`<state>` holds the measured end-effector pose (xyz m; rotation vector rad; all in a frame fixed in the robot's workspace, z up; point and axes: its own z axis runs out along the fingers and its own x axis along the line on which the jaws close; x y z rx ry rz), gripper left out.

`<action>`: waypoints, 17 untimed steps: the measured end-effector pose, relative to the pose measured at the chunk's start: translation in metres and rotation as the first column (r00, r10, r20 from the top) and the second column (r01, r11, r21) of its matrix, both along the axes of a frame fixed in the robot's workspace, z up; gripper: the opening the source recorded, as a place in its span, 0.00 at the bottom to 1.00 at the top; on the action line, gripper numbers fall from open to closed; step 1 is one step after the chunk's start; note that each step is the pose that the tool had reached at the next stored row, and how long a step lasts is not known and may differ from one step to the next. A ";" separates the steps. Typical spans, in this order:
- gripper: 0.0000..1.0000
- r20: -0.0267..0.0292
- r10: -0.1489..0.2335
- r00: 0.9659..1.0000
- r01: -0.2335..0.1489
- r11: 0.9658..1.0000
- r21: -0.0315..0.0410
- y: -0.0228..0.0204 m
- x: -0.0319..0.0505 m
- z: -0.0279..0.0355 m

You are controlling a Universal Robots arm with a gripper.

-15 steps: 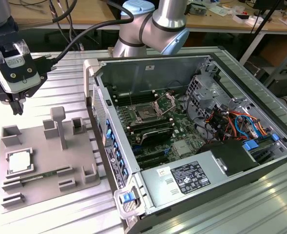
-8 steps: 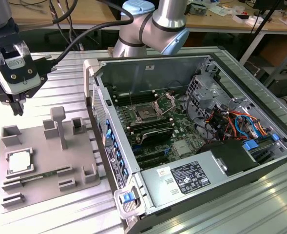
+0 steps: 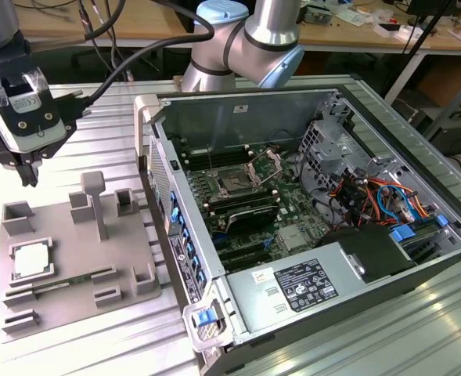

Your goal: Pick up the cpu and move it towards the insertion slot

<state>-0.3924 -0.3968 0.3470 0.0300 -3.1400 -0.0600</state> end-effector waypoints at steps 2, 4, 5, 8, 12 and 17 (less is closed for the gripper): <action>0.11 0.000 0.000 1.000 0.000 1.000 0.000 0.0000 0.0000 -0.0004; 0.11 0.000 0.000 1.000 0.000 1.000 0.000 0.0000 0.0000 -0.0007; 0.11 0.000 0.000 1.000 0.000 1.000 0.000 0.0000 0.0000 -0.0008; 0.11 0.000 0.000 1.000 0.000 1.000 0.000 0.0000 0.0000 -0.0013; 0.11 0.000 0.000 1.000 0.000 1.000 0.000 0.0000 0.0000 -0.0021; 0.11 0.000 0.000 1.000 0.000 1.000 0.000 0.0000 0.0000 -0.0028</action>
